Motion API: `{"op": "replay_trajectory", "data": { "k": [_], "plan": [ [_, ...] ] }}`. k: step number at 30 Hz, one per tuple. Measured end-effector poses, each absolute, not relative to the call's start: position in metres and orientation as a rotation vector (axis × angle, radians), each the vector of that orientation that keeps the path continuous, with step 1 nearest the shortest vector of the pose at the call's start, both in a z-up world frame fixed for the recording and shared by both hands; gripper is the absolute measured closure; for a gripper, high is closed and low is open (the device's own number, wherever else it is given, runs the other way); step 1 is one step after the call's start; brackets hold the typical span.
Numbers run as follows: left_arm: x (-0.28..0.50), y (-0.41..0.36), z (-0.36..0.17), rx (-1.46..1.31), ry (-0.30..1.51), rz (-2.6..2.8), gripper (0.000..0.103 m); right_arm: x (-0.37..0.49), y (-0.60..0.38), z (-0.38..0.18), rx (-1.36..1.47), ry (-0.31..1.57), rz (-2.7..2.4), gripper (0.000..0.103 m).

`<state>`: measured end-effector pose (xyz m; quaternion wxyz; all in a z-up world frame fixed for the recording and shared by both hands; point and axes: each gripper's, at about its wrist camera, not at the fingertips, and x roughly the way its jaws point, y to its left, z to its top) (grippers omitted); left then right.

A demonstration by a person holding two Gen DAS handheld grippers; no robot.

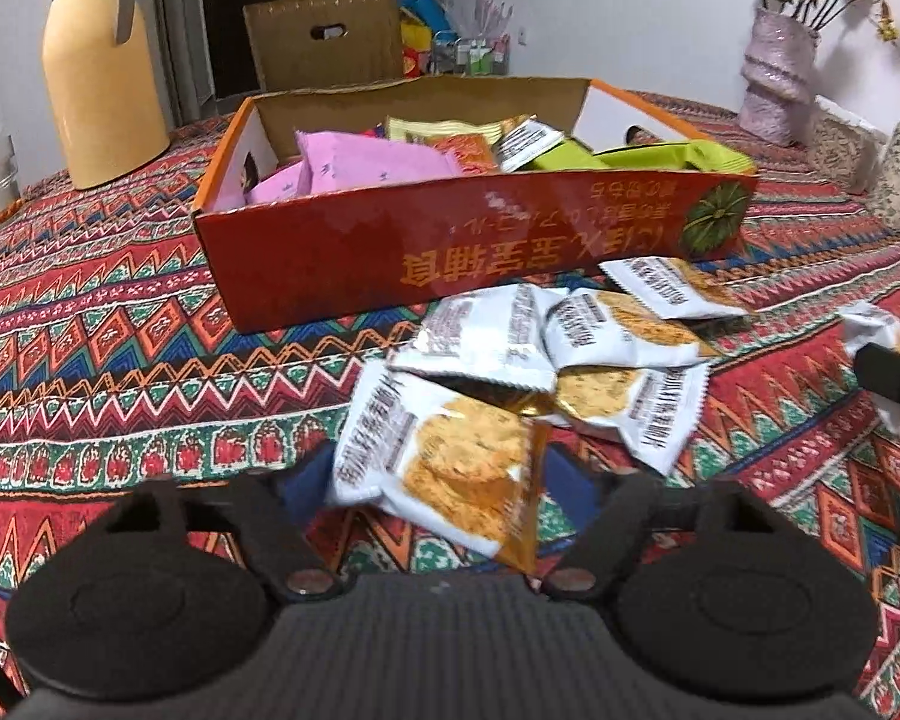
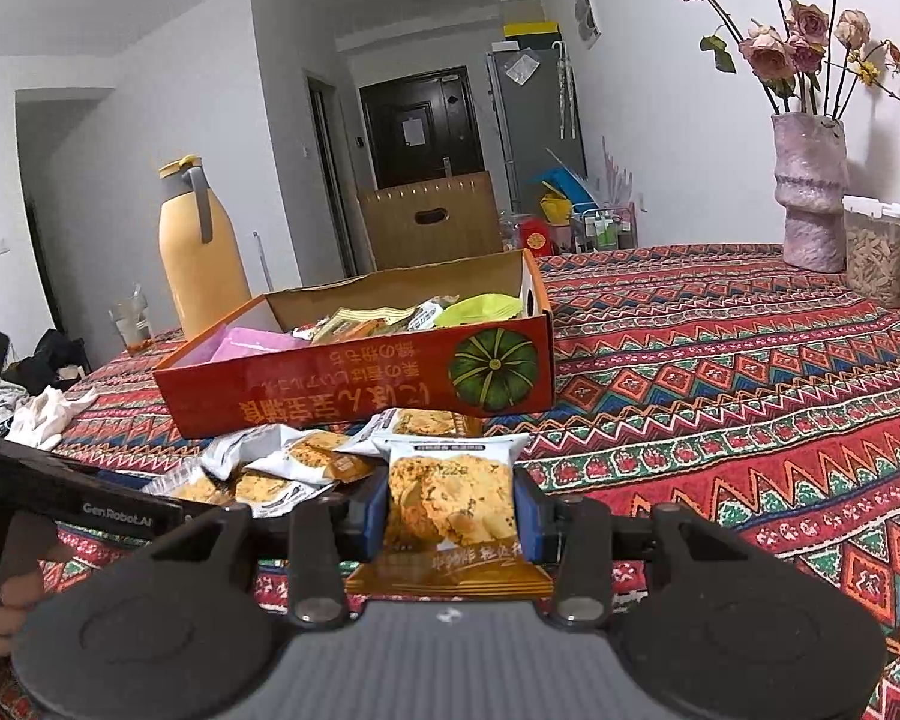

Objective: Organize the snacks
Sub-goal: 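Grasp a white cookie packet with the left gripper and lift it, then carry the white and silver cookie packets over the box and release both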

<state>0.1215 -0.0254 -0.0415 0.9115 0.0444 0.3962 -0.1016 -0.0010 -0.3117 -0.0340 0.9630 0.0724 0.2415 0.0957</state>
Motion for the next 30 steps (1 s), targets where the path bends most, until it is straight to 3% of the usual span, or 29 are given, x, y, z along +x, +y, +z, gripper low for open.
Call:
{"op": "replay_trajectory", "data": {
  "k": [4,9,30],
  "plan": [
    [0.109,-0.029,-0.040,0.105,0.795,-0.227,0.044,-0.003,-0.308,-0.034,0.141,0.490,0.204,0.062],
    [0.096,-0.027,-0.038,0.090,0.779,-0.238,0.048,-0.008,-0.304,-0.033,0.133,0.489,0.211,0.062],
    [0.088,-0.015,0.029,-0.059,0.549,-0.223,0.048,0.013,-0.286,0.003,0.061,0.393,0.226,0.062]
  ]
}}
